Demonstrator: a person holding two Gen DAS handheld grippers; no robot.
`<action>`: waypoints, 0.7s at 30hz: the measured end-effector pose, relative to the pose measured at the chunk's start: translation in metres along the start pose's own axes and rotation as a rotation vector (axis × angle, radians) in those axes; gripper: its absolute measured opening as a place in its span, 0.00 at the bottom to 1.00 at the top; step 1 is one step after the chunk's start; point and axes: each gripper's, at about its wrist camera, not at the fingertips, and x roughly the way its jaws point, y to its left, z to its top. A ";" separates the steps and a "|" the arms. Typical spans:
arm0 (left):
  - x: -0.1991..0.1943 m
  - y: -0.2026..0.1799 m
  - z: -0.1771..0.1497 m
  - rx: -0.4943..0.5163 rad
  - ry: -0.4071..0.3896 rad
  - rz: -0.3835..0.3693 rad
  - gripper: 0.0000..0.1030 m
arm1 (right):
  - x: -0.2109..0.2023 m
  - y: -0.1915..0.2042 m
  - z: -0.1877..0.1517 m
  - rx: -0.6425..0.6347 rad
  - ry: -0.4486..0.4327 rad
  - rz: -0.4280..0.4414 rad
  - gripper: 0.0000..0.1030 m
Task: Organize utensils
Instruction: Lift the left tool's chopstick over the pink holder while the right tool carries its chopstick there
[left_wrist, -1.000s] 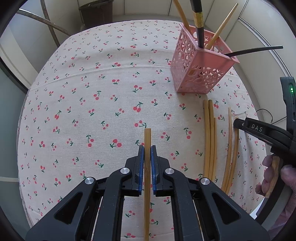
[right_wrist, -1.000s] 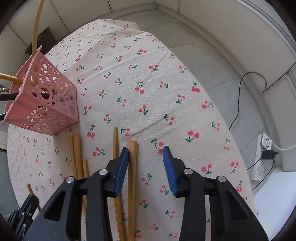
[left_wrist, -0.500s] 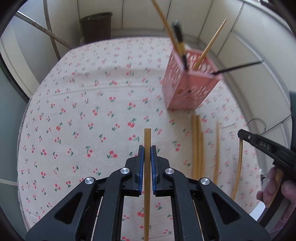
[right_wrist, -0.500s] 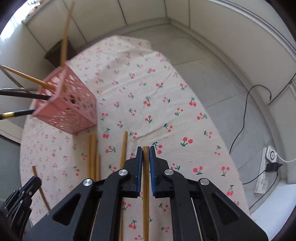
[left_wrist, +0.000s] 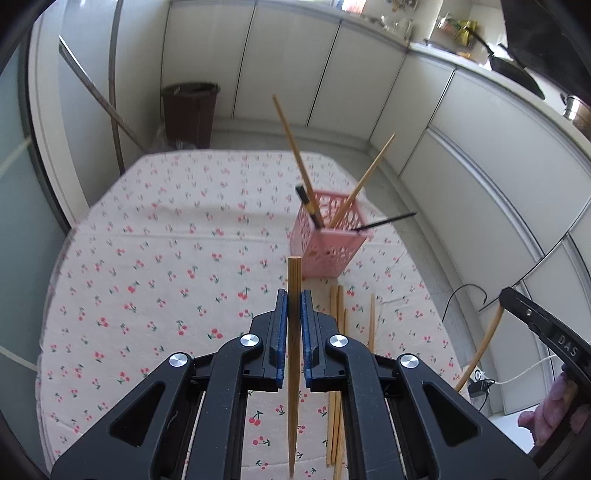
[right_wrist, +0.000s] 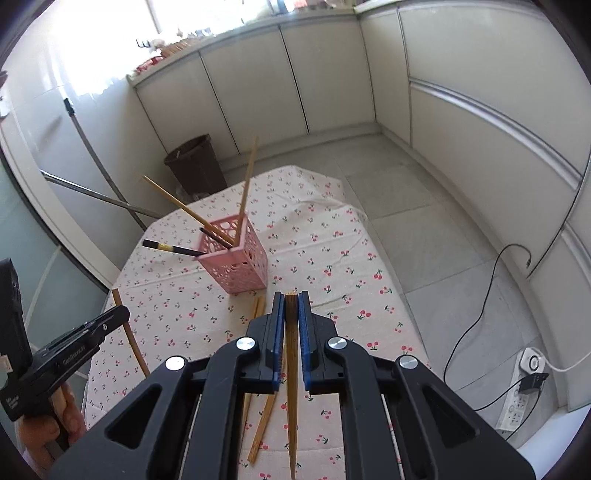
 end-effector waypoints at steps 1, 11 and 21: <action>-0.005 0.000 0.000 -0.002 -0.009 -0.005 0.07 | -0.007 0.001 0.000 -0.007 -0.013 0.001 0.08; -0.053 -0.007 0.017 0.006 -0.109 -0.037 0.07 | -0.051 -0.002 0.019 0.028 -0.110 0.008 0.08; -0.088 -0.015 0.086 -0.064 -0.281 -0.129 0.06 | -0.087 -0.025 0.091 0.160 -0.304 0.007 0.08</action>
